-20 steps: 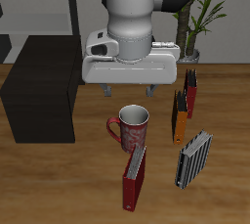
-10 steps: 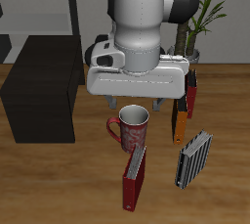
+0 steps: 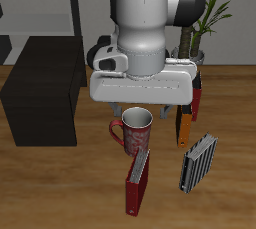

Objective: Place the right red book flat on top of the shelf and place the orange book flat on top of the shelf

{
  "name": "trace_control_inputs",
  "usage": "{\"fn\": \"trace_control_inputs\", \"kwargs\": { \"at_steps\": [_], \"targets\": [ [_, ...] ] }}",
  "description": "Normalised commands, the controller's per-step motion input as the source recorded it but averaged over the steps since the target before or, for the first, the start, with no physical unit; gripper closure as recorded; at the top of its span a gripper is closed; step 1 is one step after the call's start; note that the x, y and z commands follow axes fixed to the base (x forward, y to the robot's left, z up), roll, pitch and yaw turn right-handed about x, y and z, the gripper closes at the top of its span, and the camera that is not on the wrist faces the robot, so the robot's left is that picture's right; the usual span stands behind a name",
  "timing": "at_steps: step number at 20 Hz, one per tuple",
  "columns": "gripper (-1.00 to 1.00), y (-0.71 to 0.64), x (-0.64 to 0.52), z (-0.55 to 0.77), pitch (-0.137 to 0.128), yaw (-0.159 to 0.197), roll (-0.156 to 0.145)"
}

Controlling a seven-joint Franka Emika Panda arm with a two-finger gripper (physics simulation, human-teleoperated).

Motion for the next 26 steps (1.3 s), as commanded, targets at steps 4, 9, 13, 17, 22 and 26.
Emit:
{"fn": "trace_control_inputs", "kwargs": {
  "at_steps": [4, 9, 13, 17, 22, 26],
  "targets": [
    [-1.00, 0.00, 0.13, -0.33, -0.054, -0.013, 0.011],
    [-1.00, -0.02, 0.14, -0.36, -0.008, -0.038, -0.016],
    [-1.00, -0.03, 0.17, -0.49, 0.056, -0.018, -0.008],
    [-1.00, -0.06, 0.08, -0.40, 0.019, -0.043, -0.020],
    [-1.00, 0.00, -0.04, -0.28, -0.002, -0.017, 0.004],
    [-1.00, 0.02, 0.00, -0.36, 0.041, -0.025, 0.003]
  ]
}}
